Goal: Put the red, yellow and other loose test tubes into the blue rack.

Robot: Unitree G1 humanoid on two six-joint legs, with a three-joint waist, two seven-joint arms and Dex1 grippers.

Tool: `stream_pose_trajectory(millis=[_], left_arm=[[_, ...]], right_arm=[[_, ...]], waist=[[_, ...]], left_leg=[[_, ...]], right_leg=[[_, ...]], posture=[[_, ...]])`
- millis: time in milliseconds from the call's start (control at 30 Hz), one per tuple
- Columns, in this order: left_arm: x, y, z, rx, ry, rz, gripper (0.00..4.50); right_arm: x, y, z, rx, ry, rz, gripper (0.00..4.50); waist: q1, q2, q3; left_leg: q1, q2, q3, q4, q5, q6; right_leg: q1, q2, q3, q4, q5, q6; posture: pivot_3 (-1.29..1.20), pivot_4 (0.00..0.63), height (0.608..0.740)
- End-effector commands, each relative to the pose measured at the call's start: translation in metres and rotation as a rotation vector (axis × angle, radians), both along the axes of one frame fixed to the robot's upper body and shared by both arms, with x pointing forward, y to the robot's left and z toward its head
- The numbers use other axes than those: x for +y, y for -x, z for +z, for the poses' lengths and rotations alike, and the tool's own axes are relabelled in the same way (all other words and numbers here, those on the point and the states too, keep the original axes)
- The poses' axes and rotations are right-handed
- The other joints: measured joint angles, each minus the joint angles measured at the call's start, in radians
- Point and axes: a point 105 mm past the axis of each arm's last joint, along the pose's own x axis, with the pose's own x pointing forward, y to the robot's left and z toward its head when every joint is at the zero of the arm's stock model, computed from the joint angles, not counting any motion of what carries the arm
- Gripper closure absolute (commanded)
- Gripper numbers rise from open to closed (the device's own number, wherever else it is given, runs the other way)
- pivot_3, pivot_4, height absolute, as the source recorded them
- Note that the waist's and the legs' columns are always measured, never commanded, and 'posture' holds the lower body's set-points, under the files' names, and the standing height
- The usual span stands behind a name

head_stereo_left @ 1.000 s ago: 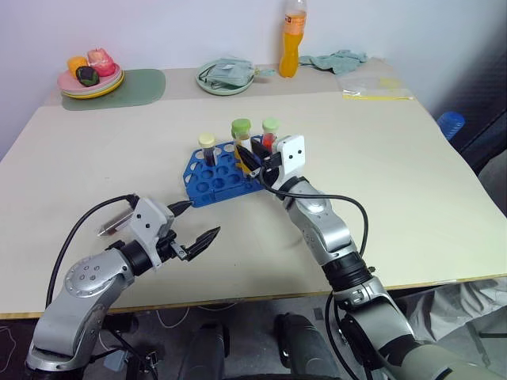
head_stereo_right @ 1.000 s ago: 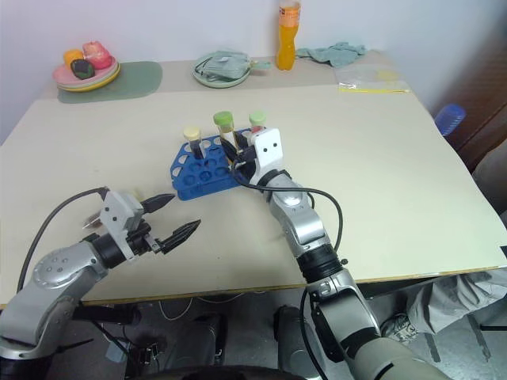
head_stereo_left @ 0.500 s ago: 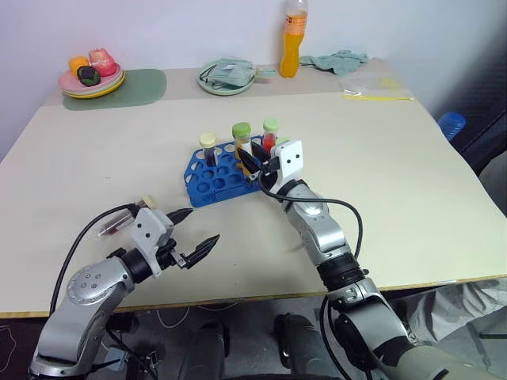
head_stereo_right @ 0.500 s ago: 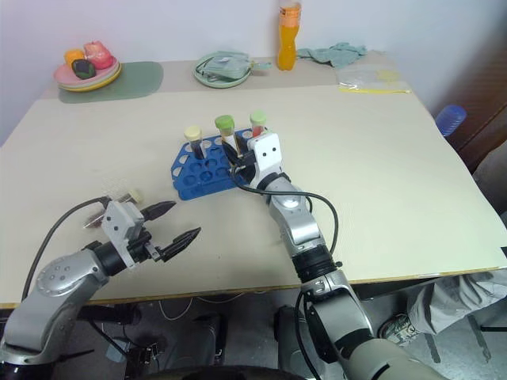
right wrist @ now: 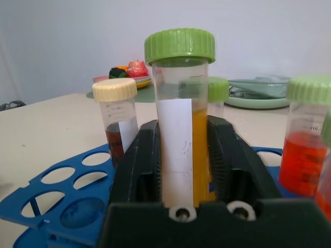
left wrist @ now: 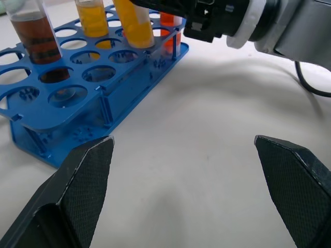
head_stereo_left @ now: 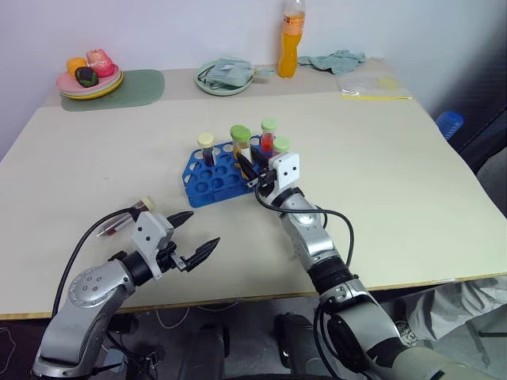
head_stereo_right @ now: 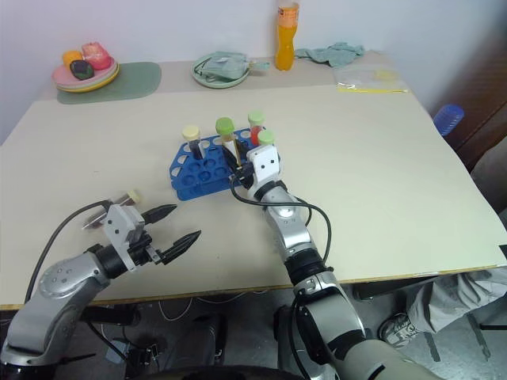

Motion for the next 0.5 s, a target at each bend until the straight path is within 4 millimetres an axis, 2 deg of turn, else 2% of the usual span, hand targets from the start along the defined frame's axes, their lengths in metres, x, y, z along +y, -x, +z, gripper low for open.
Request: stream_pose_trajectory(millis=[33, 100, 133, 233, 300, 400, 500], left_arm=[[0.013, -0.009, 0.017, -0.002, 0.038, 0.090, 0.00], [0.029, -0.019, 0.032, -0.020, 0.020, 0.180, 0.00], [0.037, -0.025, 0.039, -0.025, 0.002, 0.227, 0.00], [0.063, -0.039, 0.063, 0.029, -0.136, 0.347, 0.00], [0.076, -0.043, 0.073, 0.090, -0.240, 0.334, 0.00], [0.097, -0.042, 0.067, 0.342, -0.344, 0.310, 0.00], [0.113, -0.041, 0.061, 0.513, -0.446, 0.292, 0.00]], right_arm=[[0.005, 0.008, 0.020, -0.080, -0.031, 0.040, 1.38], [0.006, 0.013, 0.033, -0.138, -0.012, 0.058, 0.33], [0.006, 0.016, 0.038, -0.160, -0.001, 0.071, 0.02], [0.008, 0.030, 0.052, -0.213, 0.046, 0.156, 0.02], [0.008, 0.040, 0.059, -0.245, 0.097, 0.209, 0.02], [0.004, 0.050, 0.063, -0.254, 0.167, 0.278, 0.02], [-0.002, 0.060, 0.064, -0.246, 0.226, 0.351, 0.02]], waist=[[0.000, 0.000, 0.000], [0.000, 0.000, 0.000], [0.001, 0.000, 0.000], [0.002, 0.000, 0.000], [0.000, 0.000, 0.000], [-0.003, 0.000, 0.001], [-0.008, 0.001, 0.001]], left_leg=[[0.000, 0.000, 0.000, 0.000, 0.000, 0.000], [0.000, 0.000, 0.000, 0.000, 0.000, 0.000], [0.000, 0.000, -0.001, 0.000, 0.000, 0.000], [-0.001, 0.000, -0.003, 0.001, 0.000, 0.000], [-0.001, -0.001, -0.003, 0.001, 0.000, 0.000], [0.000, -0.001, -0.002, 0.000, 0.000, 0.000], [0.000, -0.001, -0.001, -0.001, 0.000, 0.000]], right_leg=[[0.000, 0.000, 0.000, 0.000, 0.000, 0.000], [0.000, 0.000, 0.000, 0.000, 0.000, 0.000], [0.000, 0.000, 0.000, 0.000, 0.000, 0.000], [0.000, 0.000, -0.002, 0.001, 0.000, 0.000], [0.000, 0.000, -0.002, 0.001, 0.000, 0.000], [0.000, 0.000, -0.001, 0.000, 0.000, 0.000], [0.000, 0.000, -0.001, 0.000, 0.000, 0.000]], posture=[[0.00, 0.150, 0.740], [0.00, 0.150, 0.740], [0.00, 0.150, 0.740], [0.00, 0.150, 0.740], [0.00, 0.150, 0.740], [0.00, 0.150, 0.740], [0.00, 0.150, 0.740]])
